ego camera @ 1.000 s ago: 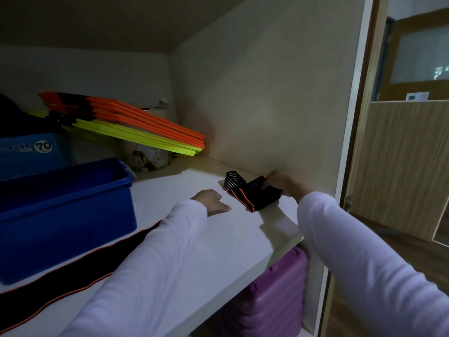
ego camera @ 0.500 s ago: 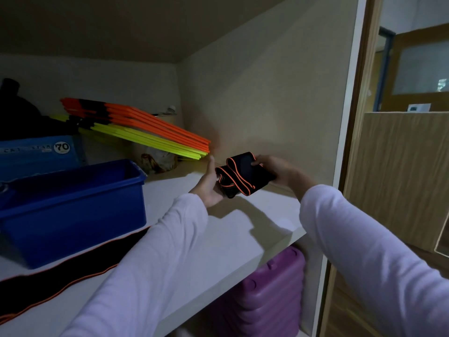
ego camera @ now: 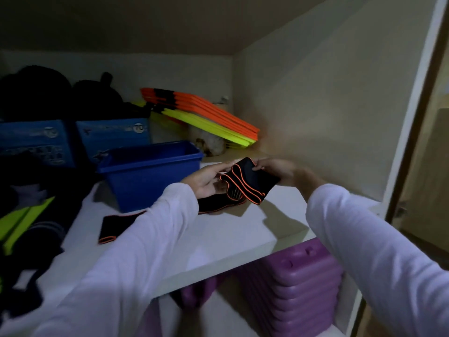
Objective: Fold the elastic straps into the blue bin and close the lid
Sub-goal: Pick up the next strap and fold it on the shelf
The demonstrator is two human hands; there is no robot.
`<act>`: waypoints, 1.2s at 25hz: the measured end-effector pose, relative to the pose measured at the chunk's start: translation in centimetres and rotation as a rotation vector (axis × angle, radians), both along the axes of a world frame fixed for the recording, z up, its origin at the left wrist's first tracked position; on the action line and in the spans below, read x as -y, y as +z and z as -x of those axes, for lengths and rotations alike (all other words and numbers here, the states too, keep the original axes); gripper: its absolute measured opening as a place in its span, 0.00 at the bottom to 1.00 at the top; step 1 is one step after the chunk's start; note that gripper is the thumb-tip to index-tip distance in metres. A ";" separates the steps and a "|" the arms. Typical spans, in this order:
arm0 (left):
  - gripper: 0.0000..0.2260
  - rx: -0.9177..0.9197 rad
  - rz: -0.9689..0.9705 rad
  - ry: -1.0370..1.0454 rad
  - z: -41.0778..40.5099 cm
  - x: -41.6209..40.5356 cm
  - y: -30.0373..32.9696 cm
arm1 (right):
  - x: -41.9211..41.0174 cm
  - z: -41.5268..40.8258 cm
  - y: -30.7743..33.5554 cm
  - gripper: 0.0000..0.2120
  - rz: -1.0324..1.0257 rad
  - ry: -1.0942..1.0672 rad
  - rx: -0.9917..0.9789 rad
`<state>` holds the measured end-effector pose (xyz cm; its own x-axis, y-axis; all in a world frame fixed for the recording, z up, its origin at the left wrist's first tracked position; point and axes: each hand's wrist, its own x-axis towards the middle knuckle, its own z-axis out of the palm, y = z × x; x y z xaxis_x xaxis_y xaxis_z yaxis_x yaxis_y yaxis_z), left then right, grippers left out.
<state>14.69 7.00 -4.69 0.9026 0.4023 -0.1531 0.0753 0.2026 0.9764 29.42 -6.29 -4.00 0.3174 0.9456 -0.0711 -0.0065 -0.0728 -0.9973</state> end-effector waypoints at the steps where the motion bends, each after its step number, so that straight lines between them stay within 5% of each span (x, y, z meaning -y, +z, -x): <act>1: 0.06 -0.019 -0.009 0.017 1.6 -0.7 -0.2 | -0.9 1.3 -0.1 0.15 0.025 0.060 0.019; 9: 0.10 -0.187 -0.084 0.038 13.6 -2.1 -2.0 | -5.5 10.8 -1.1 0.16 0.225 0.326 0.318; 15: 0.13 -0.170 -0.054 0.145 17.0 -2.0 -3.9 | -6.2 14.1 -3.0 0.14 0.140 0.207 0.729; 20: 0.14 -0.163 -0.072 0.272 17.1 -1.5 -4.7 | -6.4 14.4 -3.6 0.09 0.129 0.164 0.839; 27: 0.16 -0.068 -0.104 0.353 16.2 0.1 -4.6 | -3.6 14.7 -3.5 0.28 0.314 -0.026 1.109; 30: 0.16 -0.071 -0.124 0.339 16.0 0.1 -4.6 | -3.0 15.1 -3.5 0.27 0.413 -0.103 1.116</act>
